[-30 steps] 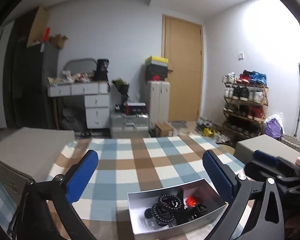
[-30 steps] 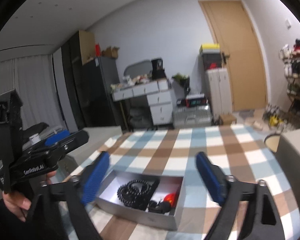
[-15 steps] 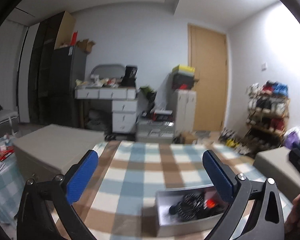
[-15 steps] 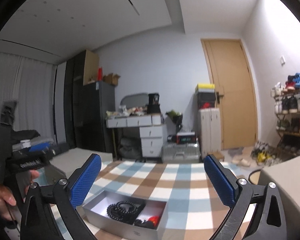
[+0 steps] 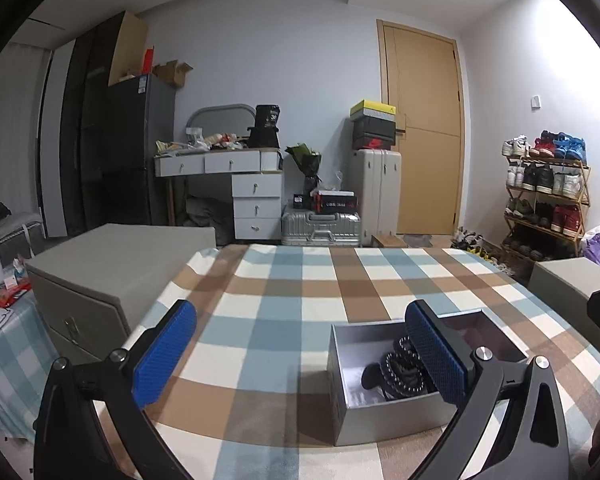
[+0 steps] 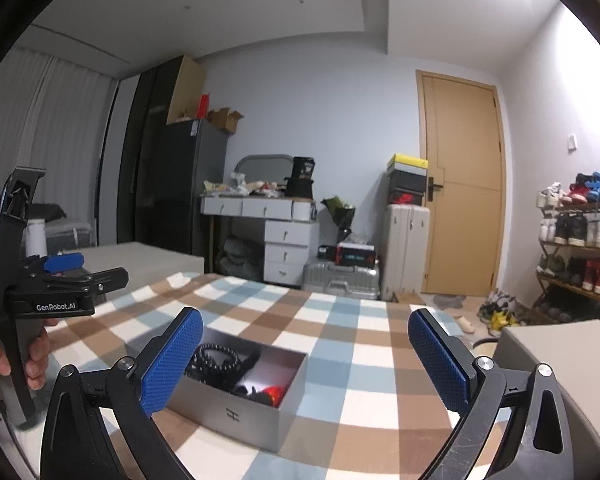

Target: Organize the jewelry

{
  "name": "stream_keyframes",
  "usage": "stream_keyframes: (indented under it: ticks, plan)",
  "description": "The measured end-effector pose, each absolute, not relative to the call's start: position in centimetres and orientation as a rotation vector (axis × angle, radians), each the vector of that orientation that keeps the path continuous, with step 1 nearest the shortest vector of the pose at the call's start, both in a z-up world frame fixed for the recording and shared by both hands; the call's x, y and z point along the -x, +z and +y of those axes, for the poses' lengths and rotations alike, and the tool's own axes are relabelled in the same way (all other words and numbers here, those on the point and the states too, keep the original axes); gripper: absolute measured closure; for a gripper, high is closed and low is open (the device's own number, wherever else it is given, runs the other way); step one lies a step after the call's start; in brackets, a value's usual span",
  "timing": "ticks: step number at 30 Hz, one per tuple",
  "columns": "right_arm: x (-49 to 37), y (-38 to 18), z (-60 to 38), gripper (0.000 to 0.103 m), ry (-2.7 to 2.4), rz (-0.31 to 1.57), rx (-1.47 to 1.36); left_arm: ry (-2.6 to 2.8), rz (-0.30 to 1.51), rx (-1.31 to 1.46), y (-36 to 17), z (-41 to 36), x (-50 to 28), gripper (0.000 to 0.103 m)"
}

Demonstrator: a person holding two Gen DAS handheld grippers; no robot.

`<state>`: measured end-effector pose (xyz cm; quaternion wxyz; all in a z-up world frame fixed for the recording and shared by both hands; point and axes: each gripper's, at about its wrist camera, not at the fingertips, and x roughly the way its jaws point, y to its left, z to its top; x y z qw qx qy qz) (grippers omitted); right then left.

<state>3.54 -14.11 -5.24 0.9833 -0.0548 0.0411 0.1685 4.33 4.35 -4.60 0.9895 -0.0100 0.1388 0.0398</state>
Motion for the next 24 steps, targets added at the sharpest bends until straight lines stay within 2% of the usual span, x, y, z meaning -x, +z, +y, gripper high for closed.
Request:
stream_keyframes:
  ticks: [15,24]
  plan:
    - [-7.8,-7.4,-14.7,0.000,0.363,0.347,0.060,0.016,0.318,-0.028,-5.3,2.9,-4.3,0.001]
    - [-6.6,-7.0,-15.2,0.000,0.321,0.291,0.051,0.043,0.312,-0.001,-5.1,3.3,-4.2,0.001]
